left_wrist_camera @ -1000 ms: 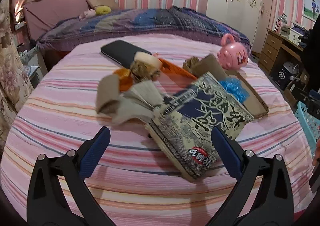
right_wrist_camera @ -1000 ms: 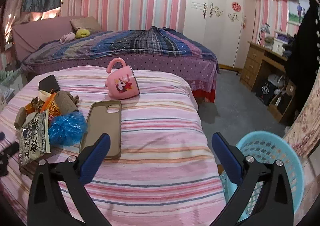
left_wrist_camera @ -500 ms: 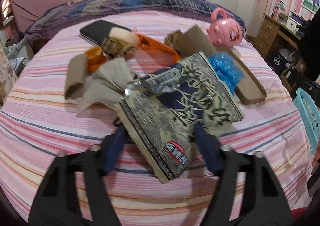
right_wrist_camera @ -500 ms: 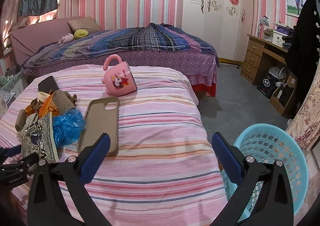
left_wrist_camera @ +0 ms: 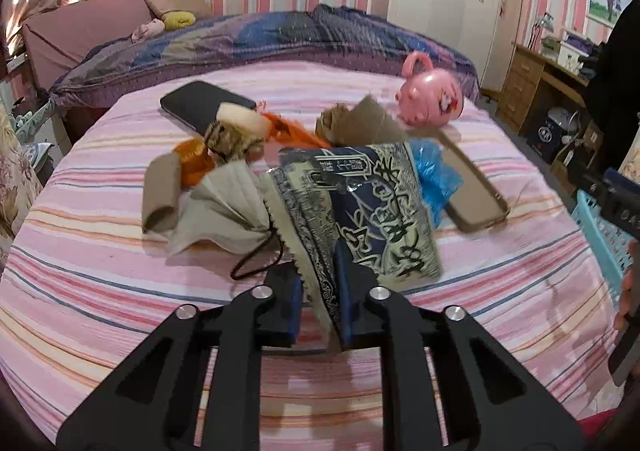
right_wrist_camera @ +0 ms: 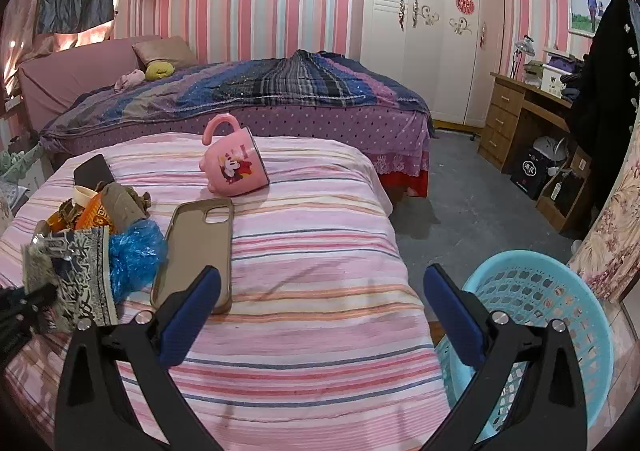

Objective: Collect trash
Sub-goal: 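Reach the left tool to the printed snack bag and grasp it, then grasp the blue plastic bag with the right tool while the left tool holds the snack bag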

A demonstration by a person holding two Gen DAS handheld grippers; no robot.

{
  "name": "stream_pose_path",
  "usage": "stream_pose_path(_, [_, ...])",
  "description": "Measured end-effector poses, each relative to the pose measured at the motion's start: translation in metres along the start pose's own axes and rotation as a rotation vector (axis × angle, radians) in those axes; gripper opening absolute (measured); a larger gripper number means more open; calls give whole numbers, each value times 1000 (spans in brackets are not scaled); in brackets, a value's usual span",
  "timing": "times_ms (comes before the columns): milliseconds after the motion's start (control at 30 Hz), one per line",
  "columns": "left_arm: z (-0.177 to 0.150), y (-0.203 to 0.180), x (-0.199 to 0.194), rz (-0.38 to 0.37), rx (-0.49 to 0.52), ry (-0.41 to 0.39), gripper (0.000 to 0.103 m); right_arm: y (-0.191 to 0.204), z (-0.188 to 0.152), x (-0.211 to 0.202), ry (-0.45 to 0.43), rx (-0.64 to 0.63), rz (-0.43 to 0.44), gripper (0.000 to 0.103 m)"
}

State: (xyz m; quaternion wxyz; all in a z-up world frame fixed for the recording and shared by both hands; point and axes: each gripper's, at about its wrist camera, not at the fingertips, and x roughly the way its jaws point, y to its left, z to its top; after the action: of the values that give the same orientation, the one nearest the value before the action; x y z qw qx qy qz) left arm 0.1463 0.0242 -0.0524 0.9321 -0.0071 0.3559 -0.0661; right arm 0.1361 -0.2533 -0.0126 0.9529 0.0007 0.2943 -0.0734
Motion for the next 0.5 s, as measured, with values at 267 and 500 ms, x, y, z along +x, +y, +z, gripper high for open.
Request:
stream_pose_path(267, [4, 2, -36, -11, 50, -108, 8, 3, 2, -3, -21, 2, 1, 99])
stream_pose_path(500, [5, 11, -69, -19, 54, -185, 4, 16, 4, -9, -45, -41, -2, 99])
